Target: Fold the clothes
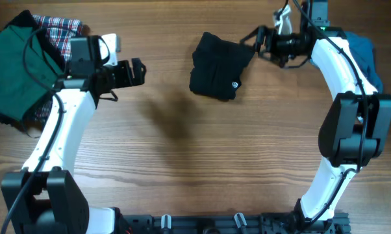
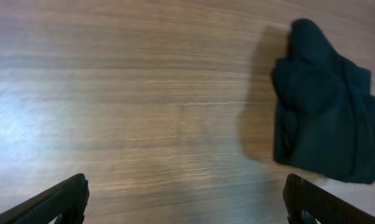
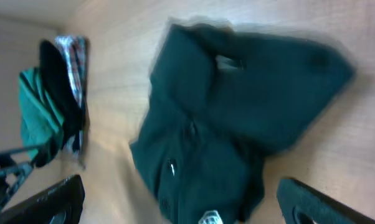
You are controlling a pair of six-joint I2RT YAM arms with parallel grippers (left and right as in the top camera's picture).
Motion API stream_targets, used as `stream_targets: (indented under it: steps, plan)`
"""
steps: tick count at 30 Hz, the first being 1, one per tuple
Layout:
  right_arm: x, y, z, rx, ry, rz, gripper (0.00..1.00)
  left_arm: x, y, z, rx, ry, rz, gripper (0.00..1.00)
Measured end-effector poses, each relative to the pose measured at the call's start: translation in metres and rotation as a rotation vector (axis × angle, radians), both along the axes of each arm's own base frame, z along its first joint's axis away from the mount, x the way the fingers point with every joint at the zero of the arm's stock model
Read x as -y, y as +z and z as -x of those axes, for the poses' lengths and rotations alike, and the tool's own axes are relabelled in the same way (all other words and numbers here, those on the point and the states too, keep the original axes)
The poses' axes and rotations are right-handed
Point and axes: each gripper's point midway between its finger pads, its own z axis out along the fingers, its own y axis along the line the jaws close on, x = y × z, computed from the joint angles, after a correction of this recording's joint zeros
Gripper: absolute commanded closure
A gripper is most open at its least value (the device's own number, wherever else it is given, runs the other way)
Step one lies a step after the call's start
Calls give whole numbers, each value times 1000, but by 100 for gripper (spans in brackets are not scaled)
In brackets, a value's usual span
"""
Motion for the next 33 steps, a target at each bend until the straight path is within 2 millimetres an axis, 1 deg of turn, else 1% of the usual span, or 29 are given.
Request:
stream_targets:
  steps: [3, 6, 9, 12, 14, 16, 20, 24, 28, 30, 32, 33]
  plan:
    - [1, -11, 21, -115, -5, 11, 0, 10, 0, 0, 10, -41, -13, 0]
    - [5, -24, 34, -179, -14, 45, 1, 15, -1, 0, 14, -64, -26, 0]
    - [7, -35, 43, -209, -6, 77, 1, 17, -6, 0, 3, -71, -36, 0]
    - [2, -44, 47, -203, 15, 113, 0, 16, -7, -1, 5, -73, -39, 0]
    - [-10, -52, 51, -197, 44, 138, 0, 16, -7, -1, 7, -72, -41, 0]
    - [-19, -57, 49, -171, 58, 154, 0, 16, -7, -1, 7, -72, -41, 0]
    - [-31, -67, 48, -159, 47, 171, 0, 16, -7, -1, 7, -72, -41, 0]
    - [-29, -78, 50, -181, 7, 178, 0, 16, -7, 0, 3, -72, -41, 0]
    - [-24, -77, 41, -161, -27, 174, 0, 19, -6, -2, 11, -78, -41, 0]
    - [-16, -75, 37, -157, -50, 169, 0, 28, -4, -3, 27, -95, -37, 0]
    - [-7, -66, 32, -135, -73, 166, 0, 48, 3, -8, 60, -128, 9, 0]
    - [-1, -57, 30, -114, -85, 164, 0, 58, 6, -11, 77, -145, 46, 0]
